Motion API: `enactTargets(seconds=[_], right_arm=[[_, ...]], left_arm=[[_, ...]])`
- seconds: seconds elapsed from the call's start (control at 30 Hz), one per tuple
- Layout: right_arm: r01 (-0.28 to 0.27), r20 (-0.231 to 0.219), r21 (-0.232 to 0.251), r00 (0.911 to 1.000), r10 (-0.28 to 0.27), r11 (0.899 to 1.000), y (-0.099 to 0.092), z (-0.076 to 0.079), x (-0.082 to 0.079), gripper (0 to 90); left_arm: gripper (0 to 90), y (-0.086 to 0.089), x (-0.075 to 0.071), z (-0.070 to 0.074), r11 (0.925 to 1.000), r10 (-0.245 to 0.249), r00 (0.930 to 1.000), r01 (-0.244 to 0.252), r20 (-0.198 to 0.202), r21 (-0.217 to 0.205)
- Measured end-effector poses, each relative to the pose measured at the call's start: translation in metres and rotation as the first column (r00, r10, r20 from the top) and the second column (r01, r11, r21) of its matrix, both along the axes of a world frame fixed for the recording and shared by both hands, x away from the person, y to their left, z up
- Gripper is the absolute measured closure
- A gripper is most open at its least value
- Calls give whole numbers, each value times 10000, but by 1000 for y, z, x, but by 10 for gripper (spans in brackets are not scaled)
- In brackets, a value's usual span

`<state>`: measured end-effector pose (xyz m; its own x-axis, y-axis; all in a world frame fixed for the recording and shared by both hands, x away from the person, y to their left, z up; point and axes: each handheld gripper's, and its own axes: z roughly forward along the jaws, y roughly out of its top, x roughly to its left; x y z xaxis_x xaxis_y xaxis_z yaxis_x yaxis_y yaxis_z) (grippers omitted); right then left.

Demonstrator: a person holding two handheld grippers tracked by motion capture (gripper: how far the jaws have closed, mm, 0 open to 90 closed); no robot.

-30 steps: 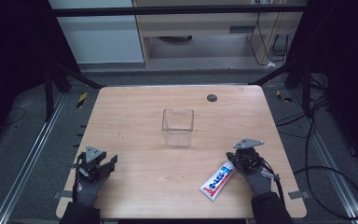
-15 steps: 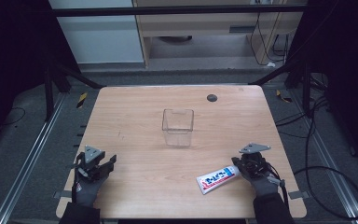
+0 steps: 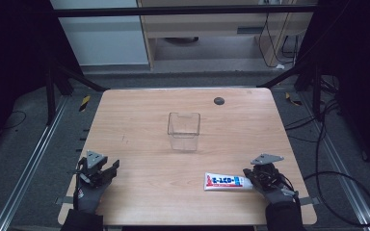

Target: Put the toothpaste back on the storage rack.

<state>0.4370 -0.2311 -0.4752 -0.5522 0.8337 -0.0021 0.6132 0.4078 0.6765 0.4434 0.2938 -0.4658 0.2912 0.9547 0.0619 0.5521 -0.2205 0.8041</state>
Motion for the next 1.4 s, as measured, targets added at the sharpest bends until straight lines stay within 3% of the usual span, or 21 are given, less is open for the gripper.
enactTargets(seconds=[0.8, 1.23, 1.4], right_arm=[[-588, -387, 120, 9975, 592, 9982, 4, -1, -33, 898], [-901, -550, 289, 9943, 916, 9955, 13, -2, -38, 893], [-782, -533, 367, 9954, 801, 9963, 12, -2, -37, 856]], left_arm=[[480, 0, 0, -1, 10000, -13, 10000, 13, -64, 37], [476, 0, 1, -1, 10000, 11, 9999, -11, -134, 2], [473, 0, 2, -2, 10000, 58, 9999, -58, -127, -29]])
